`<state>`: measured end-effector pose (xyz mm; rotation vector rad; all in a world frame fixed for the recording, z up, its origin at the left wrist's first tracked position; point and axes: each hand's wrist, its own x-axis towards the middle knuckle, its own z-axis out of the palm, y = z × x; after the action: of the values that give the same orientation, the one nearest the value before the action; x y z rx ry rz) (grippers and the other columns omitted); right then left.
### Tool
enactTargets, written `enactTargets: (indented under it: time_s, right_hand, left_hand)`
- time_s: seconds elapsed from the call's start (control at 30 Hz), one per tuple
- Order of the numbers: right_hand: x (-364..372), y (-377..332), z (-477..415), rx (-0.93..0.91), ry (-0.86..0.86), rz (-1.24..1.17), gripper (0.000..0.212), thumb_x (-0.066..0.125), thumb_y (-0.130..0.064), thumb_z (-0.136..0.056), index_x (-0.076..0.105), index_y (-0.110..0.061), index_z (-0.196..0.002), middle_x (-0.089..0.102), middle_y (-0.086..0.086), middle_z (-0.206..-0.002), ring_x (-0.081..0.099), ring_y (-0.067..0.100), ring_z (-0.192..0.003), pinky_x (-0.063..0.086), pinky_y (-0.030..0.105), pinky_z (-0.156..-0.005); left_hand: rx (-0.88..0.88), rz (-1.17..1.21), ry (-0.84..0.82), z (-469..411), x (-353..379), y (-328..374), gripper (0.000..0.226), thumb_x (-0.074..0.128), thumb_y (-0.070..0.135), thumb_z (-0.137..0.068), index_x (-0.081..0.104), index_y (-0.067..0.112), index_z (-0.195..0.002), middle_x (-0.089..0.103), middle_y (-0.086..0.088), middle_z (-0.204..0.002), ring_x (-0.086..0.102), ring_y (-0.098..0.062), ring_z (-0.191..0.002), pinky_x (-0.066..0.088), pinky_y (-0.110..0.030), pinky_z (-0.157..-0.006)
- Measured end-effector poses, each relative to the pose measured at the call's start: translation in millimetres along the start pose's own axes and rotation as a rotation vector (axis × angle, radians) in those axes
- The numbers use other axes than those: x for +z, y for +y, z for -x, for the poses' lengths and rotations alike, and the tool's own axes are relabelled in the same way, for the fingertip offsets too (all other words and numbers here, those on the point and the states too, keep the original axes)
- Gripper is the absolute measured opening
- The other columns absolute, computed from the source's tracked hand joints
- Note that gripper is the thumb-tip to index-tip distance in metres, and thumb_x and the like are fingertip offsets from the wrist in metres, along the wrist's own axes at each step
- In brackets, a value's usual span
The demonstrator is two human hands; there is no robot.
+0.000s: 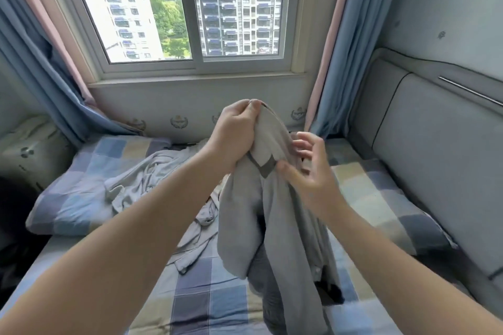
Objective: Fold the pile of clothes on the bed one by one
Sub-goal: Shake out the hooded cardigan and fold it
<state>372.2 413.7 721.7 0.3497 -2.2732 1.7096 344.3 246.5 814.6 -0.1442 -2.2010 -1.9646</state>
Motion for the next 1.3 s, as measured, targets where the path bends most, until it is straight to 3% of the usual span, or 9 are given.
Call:
enactTargets:
  time_s: [0.17, 0.4, 0.5, 0.57, 0.63, 0.83, 1.07, 1.13, 1.3]
  right_hand:
    - [24.2, 34.1, 24.7, 0.252, -0.219, 0.018, 0.007, 0.066, -0.03, -0.096, 0.067, -0.036, -0.098, 0.073, -0.007, -0.094, 0.069, 0.016, -0.089, 0.053, 0.028, -0.074]
    - [-10.8, 18.1, 3.1, 0.29, -0.215, -0.181, 0.046, 0.061, -0.035, -0.099, 0.066, 0.011, -0.1, 0.065, 0.024, -0.086, 0.056, 0.026, -0.078, 0.044, 0.035, -0.069]
    - [-14.6, 7.3, -6.1, 0.246, -0.209, -0.239, 0.039, 0.06, -0.031, -0.1, 0.067, 0.007, -0.103, 0.066, 0.021, -0.09, 0.058, 0.026, -0.083, 0.045, 0.038, -0.074]
    - [-12.7, 0.6, -11.7, 0.195, -0.228, -0.24, 0.033, 0.057, -0.024, -0.102, 0.067, 0.007, -0.097, 0.065, 0.018, -0.085, 0.057, 0.021, -0.079, 0.048, 0.035, -0.071]
    - [-10.7, -4.6, -15.4, 0.159, -0.246, -0.215, 0.033, 0.057, -0.022, -0.102, 0.062, 0.005, -0.084, 0.057, 0.011, -0.074, 0.05, 0.017, -0.07, 0.044, 0.031, -0.065]
    - [-29.4, -0.6, -24.6, 0.119, -0.236, -0.025, 0.029, 0.07, -0.024, -0.093, 0.069, 0.001, -0.081, 0.058, 0.014, -0.069, 0.051, 0.014, -0.068, 0.042, 0.024, -0.063]
    - [-34.0, 22.1, 3.0, 0.246, -0.153, -0.072, 0.034, 0.074, -0.039, -0.089, 0.055, -0.035, -0.117, 0.067, -0.012, -0.105, 0.065, -0.002, -0.092, 0.052, 0.017, -0.076]
    - [-19.2, 31.9, 22.0, 0.38, -0.351, -0.053, 0.016, 0.068, -0.036, -0.094, 0.064, -0.029, -0.109, 0.074, -0.01, -0.095, 0.068, 0.0, -0.087, 0.052, 0.02, -0.073]
    - [-21.8, 34.6, 21.5, 0.404, -0.399, -0.076, 0.05, 0.061, -0.045, -0.095, 0.068, 0.005, -0.096, 0.071, 0.018, -0.084, 0.062, 0.026, -0.074, 0.049, 0.043, -0.067]
  left_hand:
    - [-0.024, 0.108, 0.058, -22.6, -4.8, 15.4, 0.029, 0.05, 0.026, -0.105, 0.066, 0.015, -0.083, 0.061, -0.005, -0.074, 0.06, -0.019, -0.07, 0.052, -0.033, -0.066]
    - [-0.054, -0.475, 0.363, -40.6, -55.7, -49.6, 0.021, 0.065, 0.029, -0.095, 0.057, 0.017, -0.109, 0.06, 0.002, -0.096, 0.06, -0.021, -0.099, 0.046, -0.03, -0.083]
    - [0.14, -0.555, -0.022, -9.5, -43.2, -60.5, 0.036, 0.077, 0.036, -0.085, 0.064, 0.025, -0.117, 0.059, 0.004, -0.116, 0.058, -0.014, -0.109, 0.05, -0.026, -0.093]
    - [0.052, -0.479, -0.442, 18.1, -24.6, -65.8, 0.03, 0.081, 0.035, -0.083, 0.07, 0.026, -0.109, 0.066, 0.011, -0.102, 0.063, -0.009, -0.094, 0.053, -0.021, -0.081]
    - [-0.026, -0.466, -0.55, 36.4, -9.6, -82.7, 0.03, 0.08, 0.034, -0.078, 0.068, 0.021, -0.103, 0.07, 0.004, -0.094, 0.067, -0.016, -0.089, 0.056, -0.035, -0.082]
    - [-0.012, -0.367, -0.349, 38.1, -3.1, -103.2, 0.043, 0.056, 0.039, -0.084, 0.06, -0.004, -0.088, 0.052, -0.003, -0.074, 0.045, -0.015, -0.069, 0.036, -0.037, -0.066]
    - [-0.151, -0.001, -0.139, 22.2, 16.8, -74.9, 0.036, 0.054, 0.036, -0.101, 0.071, 0.022, -0.073, 0.066, -0.007, -0.08, 0.058, -0.02, -0.079, 0.045, -0.039, -0.074]
    - [-0.104, -0.004, -0.131, 16.2, 19.9, -66.4, 0.033, 0.054, 0.032, -0.103, 0.064, 0.017, -0.075, 0.057, -0.009, -0.078, 0.049, -0.02, -0.075, 0.039, -0.037, -0.069]
    - [-0.068, -0.235, 0.025, -8.2, -12.4, -84.5, 0.029, 0.052, 0.021, -0.102, 0.05, 0.015, -0.074, 0.042, -0.004, -0.068, 0.037, -0.017, -0.067, 0.029, -0.035, -0.062]
